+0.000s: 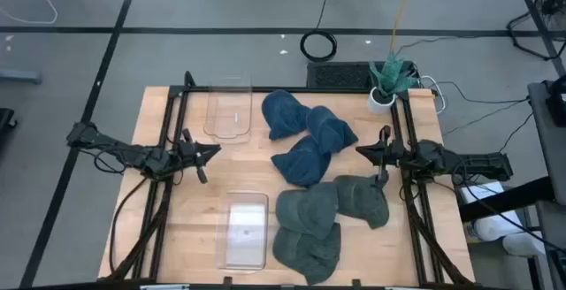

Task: Pick & Place hat
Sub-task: Put the top green cap into the top transparent bin

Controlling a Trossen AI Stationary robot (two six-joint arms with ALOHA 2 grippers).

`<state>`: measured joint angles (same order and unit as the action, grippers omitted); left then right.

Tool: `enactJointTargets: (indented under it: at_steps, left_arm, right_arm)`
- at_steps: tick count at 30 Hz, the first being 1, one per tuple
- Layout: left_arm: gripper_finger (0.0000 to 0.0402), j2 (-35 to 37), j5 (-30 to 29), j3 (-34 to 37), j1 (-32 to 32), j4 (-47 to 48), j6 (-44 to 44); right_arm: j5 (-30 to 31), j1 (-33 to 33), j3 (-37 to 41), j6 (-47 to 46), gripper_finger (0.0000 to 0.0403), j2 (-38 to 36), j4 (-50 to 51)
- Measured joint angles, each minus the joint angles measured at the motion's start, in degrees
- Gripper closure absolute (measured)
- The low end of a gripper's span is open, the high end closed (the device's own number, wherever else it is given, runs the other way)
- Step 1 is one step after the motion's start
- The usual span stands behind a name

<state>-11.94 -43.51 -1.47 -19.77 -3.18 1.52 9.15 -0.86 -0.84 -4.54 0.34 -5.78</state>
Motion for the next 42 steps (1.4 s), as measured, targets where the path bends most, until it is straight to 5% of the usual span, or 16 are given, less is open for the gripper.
enactJointTargets:
  at_steps: [7,17,23,35,38,42]
  left_arm:
    - [0.0355,0.00,0.00,0.02,-0.01,0.00,0.00]
    - [0.0355,0.00,-0.02,0.02,-0.01,0.00,0.00]
    - [0.0355,0.00,-0.02,0.00,-0.02,0.00,0.00]
    - [0.0355,0.00,0.00,0.02,0.00,0.00,0.00]
    - [0.0355,0.00,0.00,0.02,0.00,0.00,0.00]
    - [0.0355,0.00,-0.01,0.01,-0.01,0.01,0.02]
  right_arm:
    - [-2.98,0.02,0.00,-17.78,0.0403,0.06,-3.30]
    - [-18.20,-0.20,0.00,-30.45,0.0403,0.75,-10.78]
    - [-21.13,-3.41,0.04,-24.37,0.0403,3.76,-30.29]
    - [-21.45,-12.38,-1.25,-6.90,0.0403,19.64,-51.69]
    - [-16.89,-15.60,-4.61,-0.27,0.0402,25.75,-49.36]
    - [-1.62,-18.59,-18.00,6.12,0.0371,34.47,-31.53]
